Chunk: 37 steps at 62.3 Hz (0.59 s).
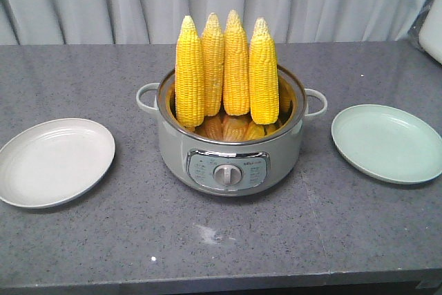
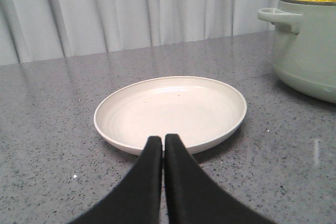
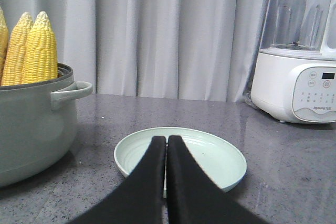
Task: Distribute corn equally
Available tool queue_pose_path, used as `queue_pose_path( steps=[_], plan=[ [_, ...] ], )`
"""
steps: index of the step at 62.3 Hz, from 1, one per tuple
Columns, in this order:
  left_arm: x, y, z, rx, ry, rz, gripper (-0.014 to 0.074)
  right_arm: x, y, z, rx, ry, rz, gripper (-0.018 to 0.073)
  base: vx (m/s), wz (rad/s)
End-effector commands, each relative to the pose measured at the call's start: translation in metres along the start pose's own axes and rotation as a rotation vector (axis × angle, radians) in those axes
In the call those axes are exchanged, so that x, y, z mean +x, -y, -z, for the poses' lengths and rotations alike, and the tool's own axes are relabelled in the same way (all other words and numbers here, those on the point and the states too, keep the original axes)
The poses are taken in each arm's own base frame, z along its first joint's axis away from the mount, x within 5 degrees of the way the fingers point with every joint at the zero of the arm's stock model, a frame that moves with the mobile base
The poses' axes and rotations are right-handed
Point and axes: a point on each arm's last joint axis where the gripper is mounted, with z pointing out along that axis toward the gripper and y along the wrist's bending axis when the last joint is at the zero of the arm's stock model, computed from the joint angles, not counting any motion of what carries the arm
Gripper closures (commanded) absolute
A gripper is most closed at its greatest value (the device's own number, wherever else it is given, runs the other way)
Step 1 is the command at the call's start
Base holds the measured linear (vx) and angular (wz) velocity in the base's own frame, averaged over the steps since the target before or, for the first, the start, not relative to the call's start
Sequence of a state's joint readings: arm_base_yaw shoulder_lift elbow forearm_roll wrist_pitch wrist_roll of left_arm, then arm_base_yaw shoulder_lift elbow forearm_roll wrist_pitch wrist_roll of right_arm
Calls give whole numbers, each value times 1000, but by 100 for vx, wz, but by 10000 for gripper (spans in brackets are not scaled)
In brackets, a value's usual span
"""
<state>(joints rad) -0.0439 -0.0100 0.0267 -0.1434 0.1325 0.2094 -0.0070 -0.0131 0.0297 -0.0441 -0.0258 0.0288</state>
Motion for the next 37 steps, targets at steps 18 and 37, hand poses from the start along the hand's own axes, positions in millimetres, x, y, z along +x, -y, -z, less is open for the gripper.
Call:
queue_pose_path(
  steps=[18, 37],
  plan=[
    [-6, -1, 1, -15, 79, 13, 603, -4, 0, 0, 2, 73, 12, 564, 0, 0],
    [-6, -1, 1, -15, 79, 13, 603, -4, 0, 0, 2, 73, 12, 564, 0, 0]
  ],
)
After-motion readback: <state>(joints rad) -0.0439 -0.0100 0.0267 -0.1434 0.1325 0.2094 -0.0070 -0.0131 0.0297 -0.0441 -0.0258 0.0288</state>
